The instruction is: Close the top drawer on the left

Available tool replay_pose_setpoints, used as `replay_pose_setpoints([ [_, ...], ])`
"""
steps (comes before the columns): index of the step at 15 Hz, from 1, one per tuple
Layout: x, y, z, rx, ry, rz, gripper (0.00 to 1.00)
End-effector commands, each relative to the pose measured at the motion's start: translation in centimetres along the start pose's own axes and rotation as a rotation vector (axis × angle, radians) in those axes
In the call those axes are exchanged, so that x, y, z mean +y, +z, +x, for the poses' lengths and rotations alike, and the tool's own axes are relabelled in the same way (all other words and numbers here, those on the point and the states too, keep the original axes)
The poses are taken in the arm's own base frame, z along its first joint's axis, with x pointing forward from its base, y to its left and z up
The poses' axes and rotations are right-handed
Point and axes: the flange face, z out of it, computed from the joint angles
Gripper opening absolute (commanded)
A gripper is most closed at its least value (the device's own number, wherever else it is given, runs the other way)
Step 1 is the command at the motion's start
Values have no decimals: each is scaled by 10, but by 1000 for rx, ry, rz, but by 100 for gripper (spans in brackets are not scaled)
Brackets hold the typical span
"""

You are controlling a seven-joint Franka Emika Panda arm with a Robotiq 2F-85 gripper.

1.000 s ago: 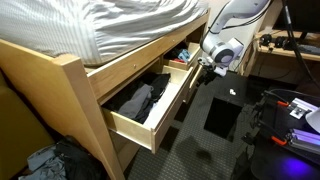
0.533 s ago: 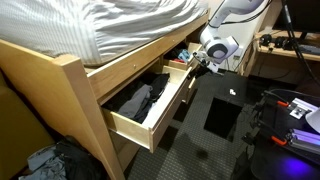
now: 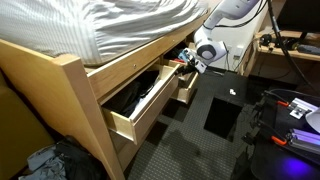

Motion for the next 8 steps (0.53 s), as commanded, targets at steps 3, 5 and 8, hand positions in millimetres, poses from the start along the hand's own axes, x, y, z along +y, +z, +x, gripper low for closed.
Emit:
replay_pose_setpoints([
  [3,4,9,-8,-57,14,-30,100],
  [5,4,10,-7,-56,14,-30,100],
  [8,4,10,-7,-56,15,-31,100],
])
